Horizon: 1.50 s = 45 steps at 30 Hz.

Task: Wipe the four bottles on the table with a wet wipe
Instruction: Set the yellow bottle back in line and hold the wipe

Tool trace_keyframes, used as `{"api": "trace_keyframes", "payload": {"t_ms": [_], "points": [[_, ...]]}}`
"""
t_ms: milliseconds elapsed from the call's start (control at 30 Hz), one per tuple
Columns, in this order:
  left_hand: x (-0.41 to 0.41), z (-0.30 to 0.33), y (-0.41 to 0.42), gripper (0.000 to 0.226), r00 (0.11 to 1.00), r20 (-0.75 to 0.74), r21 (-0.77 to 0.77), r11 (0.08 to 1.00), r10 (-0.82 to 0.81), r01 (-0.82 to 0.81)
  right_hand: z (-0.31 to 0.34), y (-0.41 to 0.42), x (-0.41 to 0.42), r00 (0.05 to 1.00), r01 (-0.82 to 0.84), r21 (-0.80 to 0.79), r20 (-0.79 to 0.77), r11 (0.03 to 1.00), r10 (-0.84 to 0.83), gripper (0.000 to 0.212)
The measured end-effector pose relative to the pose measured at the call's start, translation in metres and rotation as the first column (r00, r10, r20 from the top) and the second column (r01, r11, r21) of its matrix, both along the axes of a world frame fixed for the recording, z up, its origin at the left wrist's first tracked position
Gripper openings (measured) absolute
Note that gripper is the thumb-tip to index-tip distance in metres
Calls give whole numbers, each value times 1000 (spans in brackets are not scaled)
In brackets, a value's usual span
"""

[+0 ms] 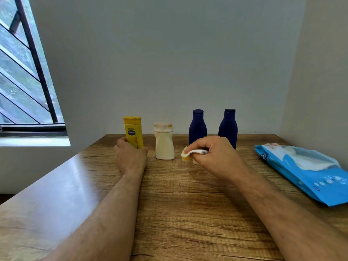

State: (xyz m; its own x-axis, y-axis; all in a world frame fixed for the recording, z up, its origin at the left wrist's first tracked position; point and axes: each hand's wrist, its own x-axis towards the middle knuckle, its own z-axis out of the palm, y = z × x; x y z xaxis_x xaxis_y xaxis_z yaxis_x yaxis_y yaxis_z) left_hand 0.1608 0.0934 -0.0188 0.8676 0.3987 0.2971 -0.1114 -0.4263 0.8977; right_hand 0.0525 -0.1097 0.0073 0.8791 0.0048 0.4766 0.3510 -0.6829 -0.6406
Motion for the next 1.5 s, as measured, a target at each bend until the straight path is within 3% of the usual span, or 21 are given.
{"api": "trace_keyframes", "payload": {"t_ms": [533, 833, 1067, 1500], "points": [[3, -2, -3, 77, 995, -84, 112, 992, 62, -52, 2, 1, -3, 1000, -15, -28, -25, 999, 14, 18], [-6, 1, -7, 107, 993, -95, 119, 991, 67, -55, 2, 0, -1, 999, -19, -41, -29, 999, 18, 19], [-19, -2, -6, 94, 996, 37, 99, 991, 86, -89, 0, -2, -1, 999, -15, -41, -33, 999, 13, 18], [-25, 1, -5, 86, 993, 34, 121, 986, 110, -113, 2, 8, 1, 993, -36, -103, -112, 994, 24, 21]]}}
